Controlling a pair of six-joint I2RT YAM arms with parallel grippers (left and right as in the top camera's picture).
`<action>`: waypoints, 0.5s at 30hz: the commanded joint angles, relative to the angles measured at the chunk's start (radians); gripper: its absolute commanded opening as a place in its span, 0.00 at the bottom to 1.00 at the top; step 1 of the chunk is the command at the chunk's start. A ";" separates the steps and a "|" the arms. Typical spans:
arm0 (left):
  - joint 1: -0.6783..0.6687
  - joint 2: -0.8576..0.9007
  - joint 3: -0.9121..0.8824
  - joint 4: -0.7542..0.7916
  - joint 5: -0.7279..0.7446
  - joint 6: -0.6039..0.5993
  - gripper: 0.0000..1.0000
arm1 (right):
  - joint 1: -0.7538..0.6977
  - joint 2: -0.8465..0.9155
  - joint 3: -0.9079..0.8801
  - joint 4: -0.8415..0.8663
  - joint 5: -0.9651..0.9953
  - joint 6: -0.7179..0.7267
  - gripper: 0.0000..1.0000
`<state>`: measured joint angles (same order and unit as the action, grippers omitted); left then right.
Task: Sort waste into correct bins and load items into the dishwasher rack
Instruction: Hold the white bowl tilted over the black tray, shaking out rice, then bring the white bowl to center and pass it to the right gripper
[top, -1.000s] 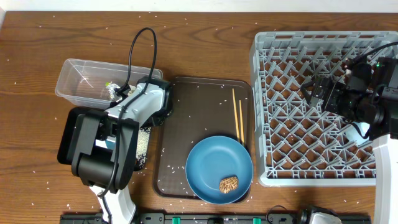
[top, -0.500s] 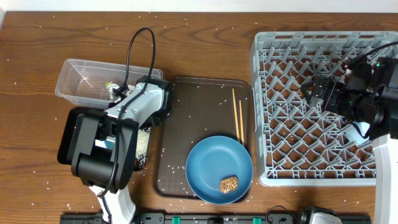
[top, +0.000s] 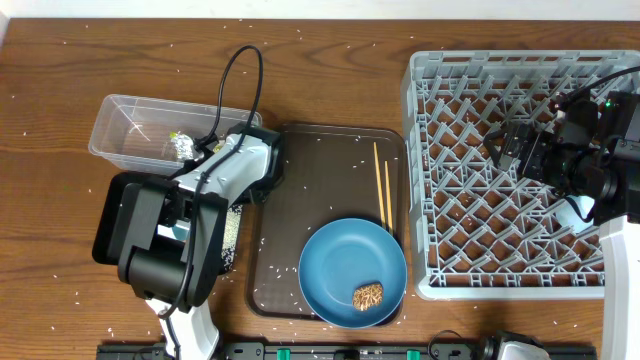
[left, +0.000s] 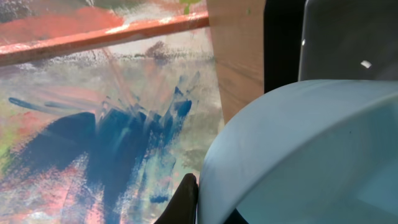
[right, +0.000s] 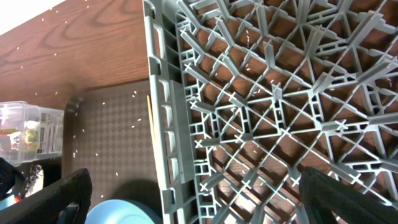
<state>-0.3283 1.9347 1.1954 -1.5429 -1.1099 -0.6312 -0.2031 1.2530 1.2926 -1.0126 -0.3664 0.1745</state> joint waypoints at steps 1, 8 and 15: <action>0.006 0.004 0.018 -0.022 0.034 -0.039 0.06 | 0.014 0.002 0.000 0.000 -0.005 -0.004 0.99; 0.006 -0.078 0.018 -0.060 0.101 -0.156 0.06 | 0.014 0.002 0.000 -0.008 -0.009 -0.004 0.99; -0.023 -0.366 0.058 0.031 0.251 -0.065 0.06 | 0.014 0.002 0.000 -0.014 -0.089 -0.008 0.99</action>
<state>-0.3317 1.6913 1.2072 -1.5440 -0.9466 -0.7414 -0.2031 1.2530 1.2926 -1.0271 -0.3985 0.1741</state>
